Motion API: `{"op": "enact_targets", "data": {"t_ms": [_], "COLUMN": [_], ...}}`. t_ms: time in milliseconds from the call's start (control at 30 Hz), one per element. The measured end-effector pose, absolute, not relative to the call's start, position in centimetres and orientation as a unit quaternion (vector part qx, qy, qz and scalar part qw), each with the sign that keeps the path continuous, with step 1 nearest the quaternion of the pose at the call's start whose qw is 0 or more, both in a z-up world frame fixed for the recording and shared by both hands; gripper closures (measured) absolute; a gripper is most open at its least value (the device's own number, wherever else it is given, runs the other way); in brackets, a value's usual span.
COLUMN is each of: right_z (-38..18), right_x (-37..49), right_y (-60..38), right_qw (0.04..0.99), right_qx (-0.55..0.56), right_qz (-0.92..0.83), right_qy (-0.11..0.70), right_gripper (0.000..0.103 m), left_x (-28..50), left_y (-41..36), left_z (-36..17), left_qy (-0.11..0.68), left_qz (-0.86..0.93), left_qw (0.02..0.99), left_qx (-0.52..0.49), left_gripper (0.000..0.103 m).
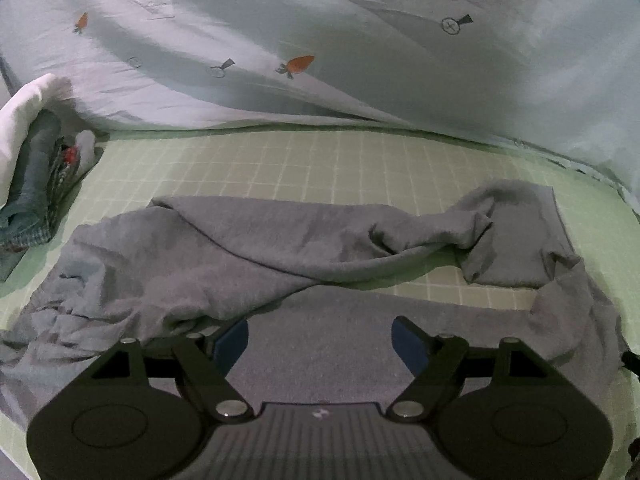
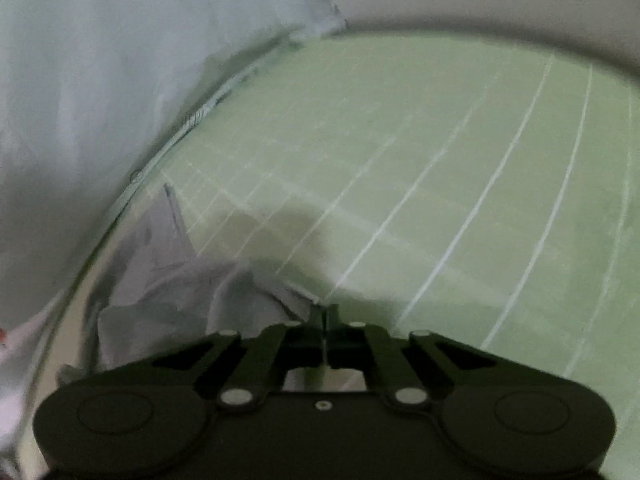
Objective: Fold clothes
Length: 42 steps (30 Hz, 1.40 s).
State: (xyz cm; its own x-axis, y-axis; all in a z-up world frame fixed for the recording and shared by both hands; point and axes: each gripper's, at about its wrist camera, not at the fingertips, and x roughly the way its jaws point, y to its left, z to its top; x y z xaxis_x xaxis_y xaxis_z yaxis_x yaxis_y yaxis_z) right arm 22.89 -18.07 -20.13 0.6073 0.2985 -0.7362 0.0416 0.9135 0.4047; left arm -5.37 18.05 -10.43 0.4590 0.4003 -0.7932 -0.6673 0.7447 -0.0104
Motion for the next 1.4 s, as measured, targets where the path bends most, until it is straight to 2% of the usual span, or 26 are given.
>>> {"op": "enact_targets", "data": {"t_ms": [167, 267, 400, 567, 633, 667, 700, 733, 767, 800, 900, 967, 1067, 1167, 1200, 1267, 1300, 1400], "right_z": [-15.3, -13.8, -15.6, -18.6, -18.7, -18.6, -18.3, -18.1, -17.8, -17.7, -17.6, -18.3, -19.8, -21.1, -21.0, -21.1, -21.1, -21.3], "right_x": [20.8, 19.8, 18.8, 19.2, 19.4, 19.4, 19.7, 20.1, 20.5, 21.3, 23.9, 25.5, 27.9, 29.5, 29.5, 29.8, 29.8, 30.0], "right_y": [-21.4, -23.9, -26.6, -28.9, -29.4, -29.5, -29.1, -28.7, -28.3, -27.5, -25.1, -22.9, -20.0, -18.1, -17.7, -17.5, -17.8, -18.6], "right_qw": [0.934, 0.948, 0.940, 0.901, 0.898, 0.900, 0.904, 0.908, 0.912, 0.912, 0.909, 0.901, 0.884, 0.873, 0.880, 0.882, 0.884, 0.892], "right_qx": [0.123, 0.079, 0.033, 0.012, 0.014, 0.015, 0.011, 0.006, 0.002, -0.001, -0.011, -0.020, -0.028, -0.033, -0.044, -0.053, -0.049, -0.036], "right_qz": [0.047, 0.027, -0.005, -0.009, -0.002, 0.005, 0.015, 0.026, 0.037, 0.057, 0.117, 0.152, 0.194, 0.212, 0.209, 0.206, 0.203, 0.187], "right_qy": [0.333, 0.306, 0.338, 0.434, 0.439, 0.435, 0.427, 0.418, 0.409, 0.407, 0.401, 0.406, 0.424, 0.439, 0.424, 0.421, 0.418, 0.410], "right_gripper": [0.102, 0.102, 0.102, 0.100, 0.090, 0.072, 0.047, 0.039, 0.031, 0.029, 0.009, 0.007, 0.009, 0.029, 0.066, 0.093, 0.098, 0.099], "left_x": [-5.7, -5.9, -6.3, -7.3, -7.7, -7.8, -8.0, -8.1, -8.2, -8.3, -8.4, -8.2, -7.7, -7.0, -6.7, -6.3, -6.2, -6.0], "left_y": [17.5, 16.7, 15.3, 13.5, 12.9, 12.6, 12.4, 12.2, 12.0, 12.0, 12.1, 12.3, 12.7, 13.3, 13.5, 14.0, 14.3, 15.1], "left_z": [-10.3, -10.4, -10.8, -11.4, -11.6, -11.6, -11.5, -11.5, -11.3, -11.1, -10.4, -9.9, -9.3, -9.1, -9.1, -9.1, -9.1, -9.2], "left_qy": [0.406, 0.407, 0.414, 0.423, 0.428, 0.430, 0.430, 0.430, 0.430, 0.428, 0.421, 0.418, 0.414, 0.412, 0.413, 0.415, 0.416, 0.420], "left_qz": [0.325, 0.325, 0.327, 0.335, 0.339, 0.341, 0.343, 0.344, 0.346, 0.350, 0.362, 0.372, 0.388, 0.404, 0.409, 0.419, 0.425, 0.440], "left_qw": [0.836, 0.833, 0.828, 0.818, 0.813, 0.812, 0.811, 0.810, 0.810, 0.810, 0.810, 0.808, 0.803, 0.797, 0.794, 0.788, 0.784, 0.772], "left_qx": [-0.177, -0.185, -0.189, -0.198, -0.200, -0.201, -0.200, -0.198, -0.197, -0.195, -0.189, -0.184, -0.180, -0.178, -0.177, -0.178, -0.179, -0.184], "left_gripper": [0.023, 0.023, 0.023, 0.023, 0.023, 0.023, 0.023, 0.023, 0.023, 0.023, 0.020, 0.020, 0.020, 0.020, 0.020, 0.020, 0.020, 0.020]}}
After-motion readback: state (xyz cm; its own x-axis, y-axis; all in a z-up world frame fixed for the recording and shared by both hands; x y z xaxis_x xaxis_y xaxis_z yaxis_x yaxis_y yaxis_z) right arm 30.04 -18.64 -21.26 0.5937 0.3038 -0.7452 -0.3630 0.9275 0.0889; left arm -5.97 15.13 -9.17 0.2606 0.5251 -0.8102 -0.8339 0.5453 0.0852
